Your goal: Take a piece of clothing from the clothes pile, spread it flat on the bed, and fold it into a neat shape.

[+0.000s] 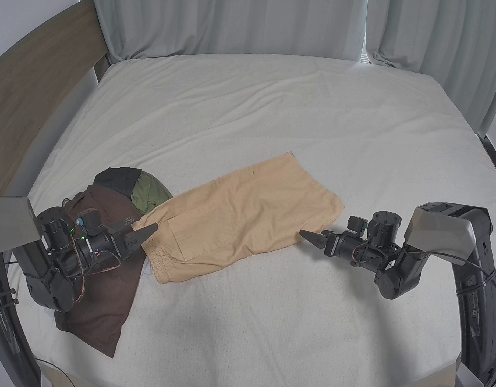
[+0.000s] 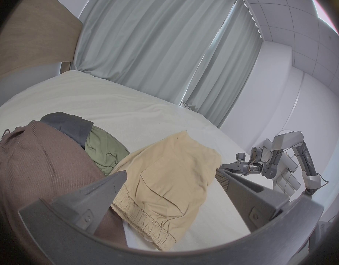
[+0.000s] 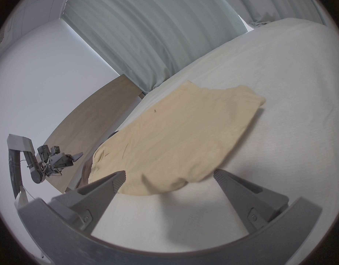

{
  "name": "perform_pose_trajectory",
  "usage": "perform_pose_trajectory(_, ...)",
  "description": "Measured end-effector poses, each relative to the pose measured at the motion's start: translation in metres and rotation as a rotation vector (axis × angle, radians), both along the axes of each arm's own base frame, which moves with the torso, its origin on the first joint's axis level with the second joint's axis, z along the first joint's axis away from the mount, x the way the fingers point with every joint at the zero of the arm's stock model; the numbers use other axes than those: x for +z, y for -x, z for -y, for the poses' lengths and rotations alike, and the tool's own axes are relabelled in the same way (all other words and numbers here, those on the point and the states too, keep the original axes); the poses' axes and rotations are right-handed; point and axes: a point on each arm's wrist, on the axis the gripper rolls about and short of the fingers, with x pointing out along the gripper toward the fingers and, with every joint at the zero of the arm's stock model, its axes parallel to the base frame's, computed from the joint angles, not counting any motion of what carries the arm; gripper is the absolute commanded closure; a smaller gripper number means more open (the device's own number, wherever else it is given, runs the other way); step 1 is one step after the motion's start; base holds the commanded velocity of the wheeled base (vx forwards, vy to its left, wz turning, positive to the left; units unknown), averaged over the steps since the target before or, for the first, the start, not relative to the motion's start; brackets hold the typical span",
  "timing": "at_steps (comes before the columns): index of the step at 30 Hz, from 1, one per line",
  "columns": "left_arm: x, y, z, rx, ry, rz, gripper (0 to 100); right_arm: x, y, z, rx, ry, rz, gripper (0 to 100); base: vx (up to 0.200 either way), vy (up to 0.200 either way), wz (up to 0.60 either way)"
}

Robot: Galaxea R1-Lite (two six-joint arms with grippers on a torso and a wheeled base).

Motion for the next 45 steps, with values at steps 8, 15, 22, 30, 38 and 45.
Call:
perform_pose_trajectory(8, 0.001, -0.001, -0.002, 0.005, 0.001, 0.004, 0, -0.004, -0.006, -0.020, -0.001, -0.107, -0.068, 0, 0.000, 0.000, 0.00)
perform_pose_trajectory(15, 0.000, -0.001, -0.002, 0.006, 0.002, 0.003, 0, -0.009, -0.007, -0.040, 0.022, -0.140, -0.083, 0, 0.000, 0.000, 0.00)
perform_pose_trajectory(22, 0.000, -0.001, -0.001, 0.004, 0.002, 0.003, 0, -0.008, -0.020, -0.052, -0.067, -0.189, -0.047, 0, 0.000, 0.000, 0.00)
perform_pose_trajectory(30, 0.000, -0.001, -0.001, 0.001, 0.002, 0.000, 0, -0.016, -0.023, -0.056, -0.073, -0.196, -0.044, 0, 0.000, 0.000, 0.00)
perform_pose_trajectory(38, -0.001, -0.002, 0.000, 0.000, 0.004, -0.002, 0, -0.022, -0.022, -0.056, -0.078, -0.187, -0.065, 100, 0.000, 0.000, 0.00)
perform_pose_trajectory(45, -0.001, -0.002, -0.001, 0.000, 0.004, -0.003, 0, -0.024, -0.021, -0.055, -0.078, -0.185, -0.070, 100, 0.000, 0.000, 0.00)
